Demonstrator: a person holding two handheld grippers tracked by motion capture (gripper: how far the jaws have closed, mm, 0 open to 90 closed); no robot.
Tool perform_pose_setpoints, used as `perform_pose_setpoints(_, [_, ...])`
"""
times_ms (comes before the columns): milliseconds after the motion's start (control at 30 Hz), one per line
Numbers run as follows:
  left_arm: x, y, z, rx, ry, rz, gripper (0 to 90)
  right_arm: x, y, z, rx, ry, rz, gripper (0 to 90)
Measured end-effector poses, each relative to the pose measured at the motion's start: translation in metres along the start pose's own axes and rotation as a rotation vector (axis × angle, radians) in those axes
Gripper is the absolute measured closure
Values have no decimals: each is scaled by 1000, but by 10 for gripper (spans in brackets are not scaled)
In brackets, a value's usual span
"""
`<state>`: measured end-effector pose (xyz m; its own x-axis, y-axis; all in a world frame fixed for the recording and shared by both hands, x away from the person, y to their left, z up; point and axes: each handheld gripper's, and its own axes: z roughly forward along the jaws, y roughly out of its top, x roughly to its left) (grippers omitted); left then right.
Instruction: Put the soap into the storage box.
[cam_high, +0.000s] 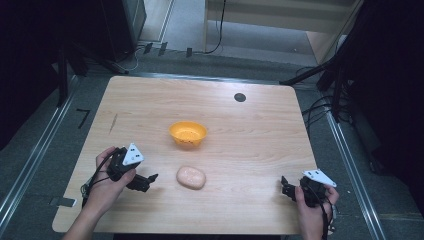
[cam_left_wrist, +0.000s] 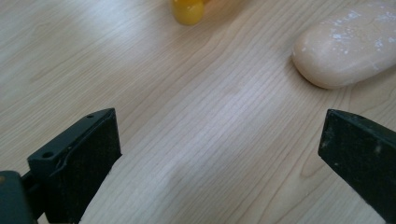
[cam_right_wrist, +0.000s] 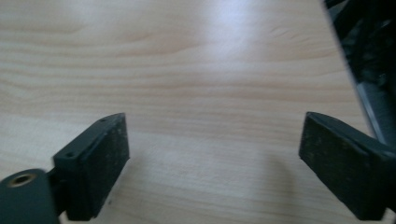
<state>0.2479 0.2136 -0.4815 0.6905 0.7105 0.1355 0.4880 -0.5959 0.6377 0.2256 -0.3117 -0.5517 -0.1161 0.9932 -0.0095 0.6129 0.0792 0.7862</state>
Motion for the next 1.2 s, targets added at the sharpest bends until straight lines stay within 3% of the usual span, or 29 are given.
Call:
perform_pose_setpoints(67, [-2, 2, 2, 6, -3, 13, 0, 0, 0, -2, -25, -3, 0, 112])
perform_pose_setpoints(200, [-5, 11, 8, 28, -23, 54, 0, 3, -4, -10, -171, 53, -21, 130])
perform_pose_setpoints(367, [-9, 18, 14, 46, -41, 83, 0, 3, -5, -13, -221, 104, -26, 130])
perform_pose_setpoints(600, [-18, 26, 24, 72, -70, 129, 0, -5, -7, -14, -254, 121, 37, 145])
perform_pose_setpoints(900, [-28, 38, 35, 109, -95, 221, 0, -9, -7, -15, -252, 93, 18, 168])
perform_pose_setpoints(967, [-31, 42, 38, 111, -107, 253, 0, -11, -8, -15, -258, 115, 16, 166])
perform_pose_setpoints(1033, [-32, 43, 39, 117, -116, 264, 0, -11, -8, -16, -258, 120, 13, 166])
perform_pose_setpoints(1200, [-37, 49, 43, 131, -151, 337, 0, -11, -8, -15, -259, 129, -1, 166])
